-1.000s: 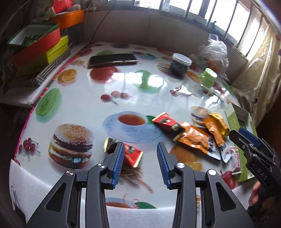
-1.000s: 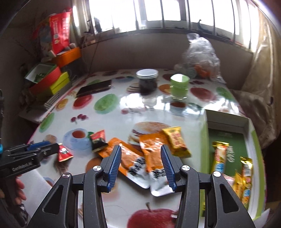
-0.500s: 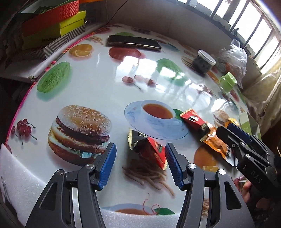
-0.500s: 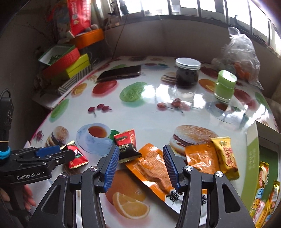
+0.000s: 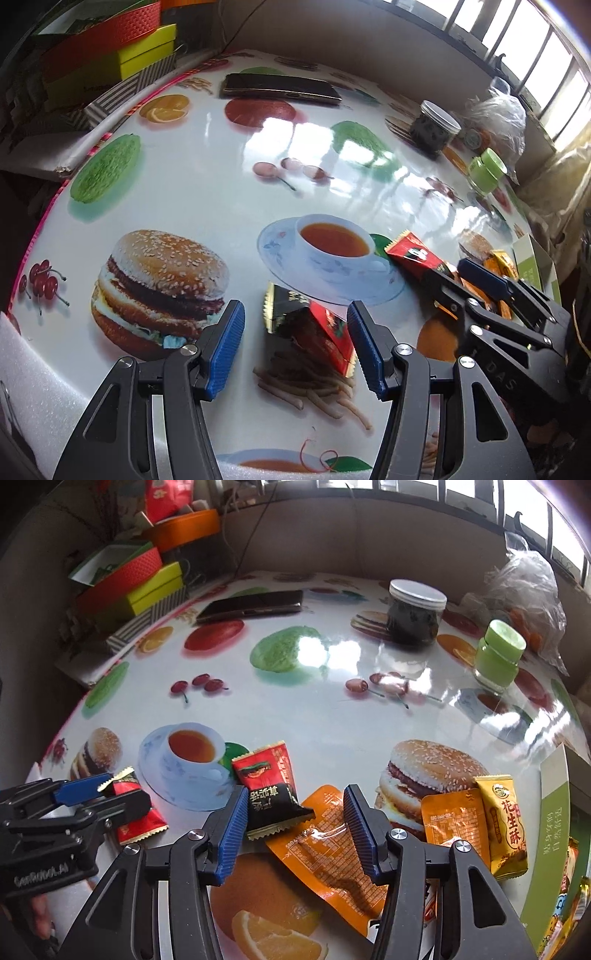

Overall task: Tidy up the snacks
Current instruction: 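Grasp a red-black candy packet with the right tool while the left grasps another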

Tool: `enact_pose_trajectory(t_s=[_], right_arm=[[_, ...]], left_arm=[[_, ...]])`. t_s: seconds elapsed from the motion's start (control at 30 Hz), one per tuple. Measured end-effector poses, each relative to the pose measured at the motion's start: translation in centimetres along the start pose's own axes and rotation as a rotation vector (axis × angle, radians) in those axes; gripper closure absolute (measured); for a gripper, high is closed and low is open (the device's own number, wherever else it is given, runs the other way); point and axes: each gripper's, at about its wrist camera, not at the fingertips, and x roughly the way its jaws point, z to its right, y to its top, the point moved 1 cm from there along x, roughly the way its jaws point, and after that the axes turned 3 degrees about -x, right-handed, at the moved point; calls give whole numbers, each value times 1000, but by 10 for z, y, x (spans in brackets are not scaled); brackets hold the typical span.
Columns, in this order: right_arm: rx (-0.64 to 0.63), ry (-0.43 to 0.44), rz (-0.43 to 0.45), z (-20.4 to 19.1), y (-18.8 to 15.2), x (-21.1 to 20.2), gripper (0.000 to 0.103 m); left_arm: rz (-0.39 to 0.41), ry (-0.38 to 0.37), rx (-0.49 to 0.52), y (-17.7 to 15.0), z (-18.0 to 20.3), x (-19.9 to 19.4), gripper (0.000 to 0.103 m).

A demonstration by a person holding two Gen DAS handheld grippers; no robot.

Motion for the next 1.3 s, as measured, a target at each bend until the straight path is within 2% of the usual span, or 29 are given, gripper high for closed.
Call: enact_pose_trajectory(t_s=[0.1, 0.2, 0.3, 0.43, 0.63, 0.73, 1.0, 1.3], right_arm=[[-9, -4, -1, -1, 0, 2, 50], [-22, -4, 1, -3, 1, 2, 50], [-34, -13, -1, -5, 1, 4, 50], [-38, -12, 3, -8, 1, 4, 64], [-37, 2, 17, -12, 0, 2, 71], [-32, 3, 27, -12, -1, -1, 76], [-23, 15, 54, -15, -4, -12, 78], [12, 16, 95, -14, -13, -33, 78]], left_arm=[[4, 4, 26, -2, 5, 1, 46], [8, 0, 37, -3, 9, 1, 55], [10, 4, 42, -2, 9, 1, 59], [17, 2, 42, -1, 8, 1, 64], [33, -13, 24, -1, 3, -1, 73], [41, -18, 22, 0, 3, -3, 75], [64, -43, 27, -3, 4, -12, 81], [83, -66, 44, -6, 9, -23, 81]])
